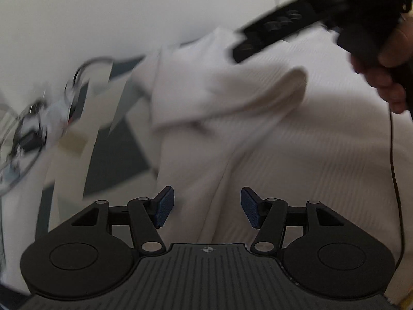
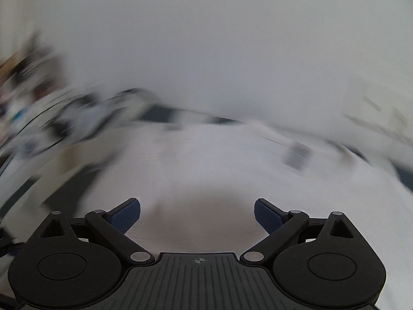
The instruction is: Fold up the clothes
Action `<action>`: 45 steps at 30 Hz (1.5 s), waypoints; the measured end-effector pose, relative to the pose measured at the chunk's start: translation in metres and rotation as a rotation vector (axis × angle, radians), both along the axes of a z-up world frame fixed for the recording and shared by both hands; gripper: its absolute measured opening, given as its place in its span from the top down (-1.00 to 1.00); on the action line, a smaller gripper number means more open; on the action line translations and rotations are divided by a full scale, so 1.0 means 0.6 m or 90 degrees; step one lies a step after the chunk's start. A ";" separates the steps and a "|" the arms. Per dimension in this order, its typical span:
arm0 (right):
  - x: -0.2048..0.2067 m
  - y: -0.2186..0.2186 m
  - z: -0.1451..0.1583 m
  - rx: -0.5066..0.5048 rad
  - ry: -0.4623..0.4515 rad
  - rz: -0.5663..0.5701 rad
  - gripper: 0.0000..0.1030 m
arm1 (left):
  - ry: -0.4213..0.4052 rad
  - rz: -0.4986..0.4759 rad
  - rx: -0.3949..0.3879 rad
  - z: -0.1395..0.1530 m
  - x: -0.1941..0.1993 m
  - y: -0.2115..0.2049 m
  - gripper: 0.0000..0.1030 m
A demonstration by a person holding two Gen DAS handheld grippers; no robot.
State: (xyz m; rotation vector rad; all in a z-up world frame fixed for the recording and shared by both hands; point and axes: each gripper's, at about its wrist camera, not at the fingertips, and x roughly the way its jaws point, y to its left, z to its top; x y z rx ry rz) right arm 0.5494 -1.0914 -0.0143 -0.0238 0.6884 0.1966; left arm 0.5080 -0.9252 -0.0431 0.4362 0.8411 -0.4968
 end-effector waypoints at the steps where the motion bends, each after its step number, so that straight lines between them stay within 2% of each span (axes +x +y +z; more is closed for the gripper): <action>1: 0.008 0.032 -0.005 -0.019 -0.004 0.042 -0.84 | 0.004 0.007 -0.007 -0.003 -0.002 0.007 -0.14; 4: 0.033 0.117 -0.030 -0.092 0.011 0.122 -0.84 | -0.002 0.027 -0.019 -0.008 -0.003 0.017 -0.14; 6: 0.052 0.151 -0.048 -0.122 0.035 0.140 -0.74 | 0.001 0.038 -0.033 -0.006 -0.002 0.026 -0.14; 7: 0.062 0.158 -0.056 -0.130 0.050 0.141 -0.43 | 0.003 0.042 -0.038 -0.006 0.001 0.028 -0.14; 8: 0.065 0.145 -0.052 -0.107 0.052 0.127 -0.12 | 0.005 0.044 -0.041 -0.006 0.003 0.029 -0.14; 9: 0.067 0.122 -0.042 -0.068 0.047 0.106 -0.05 | 0.008 0.046 -0.044 -0.006 0.005 0.032 -0.14; 11: 0.070 0.078 -0.022 0.008 0.037 0.066 0.76 | 0.013 0.050 -0.050 -0.005 0.006 0.038 -0.16; 13: 0.072 0.033 -0.002 0.083 0.027 0.025 0.82 | 0.016 0.052 -0.055 -0.006 0.009 0.043 -0.17; 15: 0.055 -0.038 0.025 0.157 -0.042 -0.067 0.83 | 0.020 0.053 -0.058 -0.006 0.012 0.045 -0.17; 16: 0.048 -0.079 0.030 0.192 -0.054 -0.123 0.83 | 0.021 0.053 -0.057 -0.006 0.014 0.044 -0.17; 17: 0.042 -0.121 0.031 0.229 -0.056 -0.181 0.82 | 0.022 0.053 -0.057 -0.006 0.016 0.044 -0.17; 19: 0.037 -0.196 0.009 0.304 -0.015 -0.275 0.82 | 0.020 0.053 -0.053 -0.006 0.018 0.041 -0.17; 21: 0.030 -0.247 -0.019 0.322 0.032 -0.347 0.76 | 0.011 0.048 -0.042 -0.006 0.020 0.035 -0.17; 22: 0.026 -0.264 -0.031 0.319 0.053 -0.369 0.67 | 0.002 0.043 -0.033 -0.005 0.021 0.030 -0.18; 23: 0.020 -0.278 -0.040 0.321 0.067 -0.386 0.46 | -0.006 0.038 -0.026 -0.005 0.022 0.024 -0.18; 26: 0.008 -0.287 -0.047 0.330 0.066 -0.393 0.34 | -0.024 0.021 -0.014 -0.005 0.029 0.005 -0.18; 29: 0.017 -0.268 -0.031 0.305 0.046 -0.365 0.33 | -0.038 0.002 -0.010 -0.006 0.037 -0.016 -0.17; 31: 0.044 -0.245 -0.015 0.286 0.037 -0.306 0.33 | -0.050 -0.013 -0.007 -0.008 0.040 -0.028 -0.17; 34: 0.127 -0.188 0.009 0.235 0.052 -0.160 0.21 | -0.072 -0.035 0.002 -0.012 0.040 -0.041 -0.13; 38: 0.233 -0.100 0.023 0.131 0.036 -0.004 0.10 | -0.089 -0.054 0.008 -0.013 0.036 -0.052 0.01; 41: 0.304 -0.056 0.021 0.114 0.053 0.055 0.05 | -0.093 -0.071 0.001 -0.015 0.035 -0.054 0.29; 43: 0.345 -0.039 0.018 0.130 0.084 0.081 0.00 | -0.091 -0.081 -0.009 -0.016 0.036 -0.054 0.50; 45: 0.373 -0.028 0.013 0.148 0.126 0.104 0.00 | -0.087 -0.082 -0.019 -0.015 0.038 -0.050 0.62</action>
